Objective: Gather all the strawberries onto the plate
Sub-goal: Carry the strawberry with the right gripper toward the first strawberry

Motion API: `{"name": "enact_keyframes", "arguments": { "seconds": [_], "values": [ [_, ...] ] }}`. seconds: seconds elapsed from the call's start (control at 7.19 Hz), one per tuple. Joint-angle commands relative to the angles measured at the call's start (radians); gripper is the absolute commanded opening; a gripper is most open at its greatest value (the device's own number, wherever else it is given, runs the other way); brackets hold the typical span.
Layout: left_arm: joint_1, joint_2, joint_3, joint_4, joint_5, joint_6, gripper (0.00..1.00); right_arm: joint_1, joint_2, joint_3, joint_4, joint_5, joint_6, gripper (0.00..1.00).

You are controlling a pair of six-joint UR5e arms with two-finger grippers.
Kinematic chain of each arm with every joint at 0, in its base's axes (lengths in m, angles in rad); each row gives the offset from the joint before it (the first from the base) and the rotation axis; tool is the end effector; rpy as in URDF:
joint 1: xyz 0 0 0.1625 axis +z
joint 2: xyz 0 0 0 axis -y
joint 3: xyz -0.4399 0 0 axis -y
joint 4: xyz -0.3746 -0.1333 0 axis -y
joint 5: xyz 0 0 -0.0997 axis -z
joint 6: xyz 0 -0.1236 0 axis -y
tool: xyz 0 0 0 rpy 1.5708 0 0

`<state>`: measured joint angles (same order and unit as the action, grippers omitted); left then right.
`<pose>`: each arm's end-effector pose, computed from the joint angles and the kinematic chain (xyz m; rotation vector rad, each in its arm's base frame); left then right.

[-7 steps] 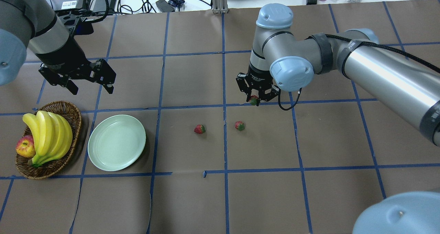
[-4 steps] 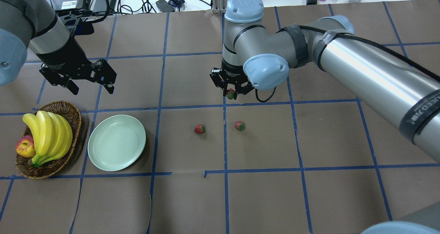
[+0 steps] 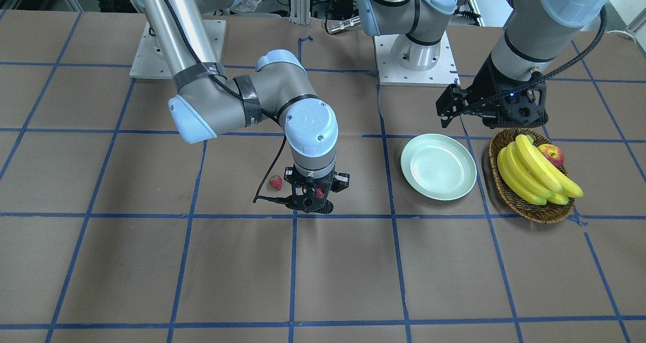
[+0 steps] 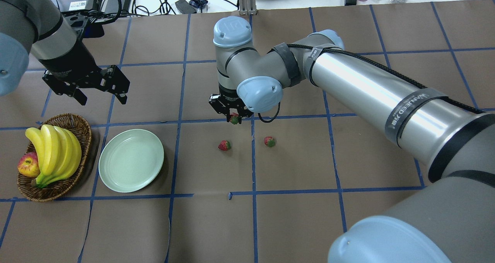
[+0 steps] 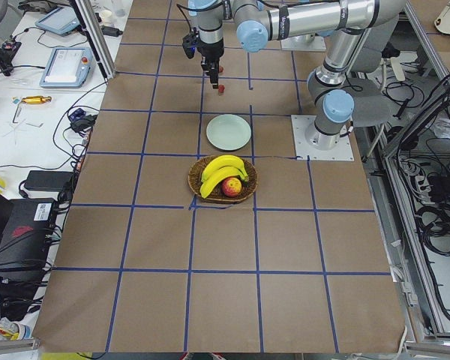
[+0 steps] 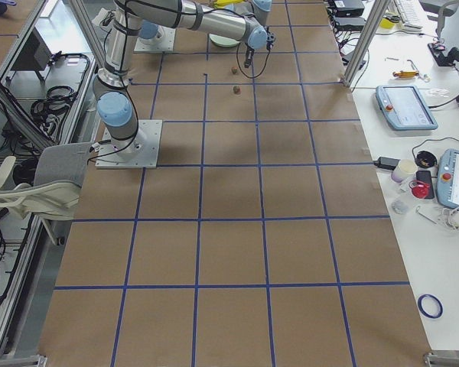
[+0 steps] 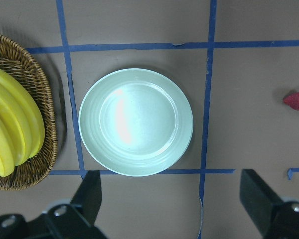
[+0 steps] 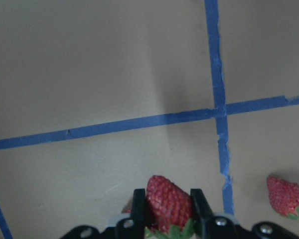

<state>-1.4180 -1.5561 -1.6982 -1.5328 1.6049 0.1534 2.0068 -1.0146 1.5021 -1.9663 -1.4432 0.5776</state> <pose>-0.0582 -0.4703 0.4296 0.0029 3.1169 0.1232 0.4101 -0.5274 0.2294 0.2260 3.0587 0.2185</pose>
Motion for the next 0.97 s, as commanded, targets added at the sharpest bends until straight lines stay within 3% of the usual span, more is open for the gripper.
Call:
{"name": "enact_keyframes", "arguments": {
  "seconds": [0.0,0.42,0.56,0.7,0.83],
  "values": [
    [0.001,0.002,-0.001,0.0,0.001,0.0,1.0,0.003,0.043,0.004,-0.002,0.036,-0.056,0.22],
    [0.001,0.002,-0.005,0.0,0.001,0.0,1.0,0.003,0.05,0.042,-0.003,0.034,-0.074,0.55],
    [0.001,0.002,-0.005,0.0,0.001,0.0,1.0,0.003,0.051,0.043,-0.003,0.035,-0.076,0.89],
    [0.001,0.002,-0.006,0.0,0.001,0.0,1.0,0.001,0.051,0.044,-0.003,0.035,-0.096,1.0],
    [0.001,0.002,-0.006,0.0,0.001,0.0,1.0,0.001,0.048,0.043,-0.002,0.032,-0.099,1.0]
  ]
}}
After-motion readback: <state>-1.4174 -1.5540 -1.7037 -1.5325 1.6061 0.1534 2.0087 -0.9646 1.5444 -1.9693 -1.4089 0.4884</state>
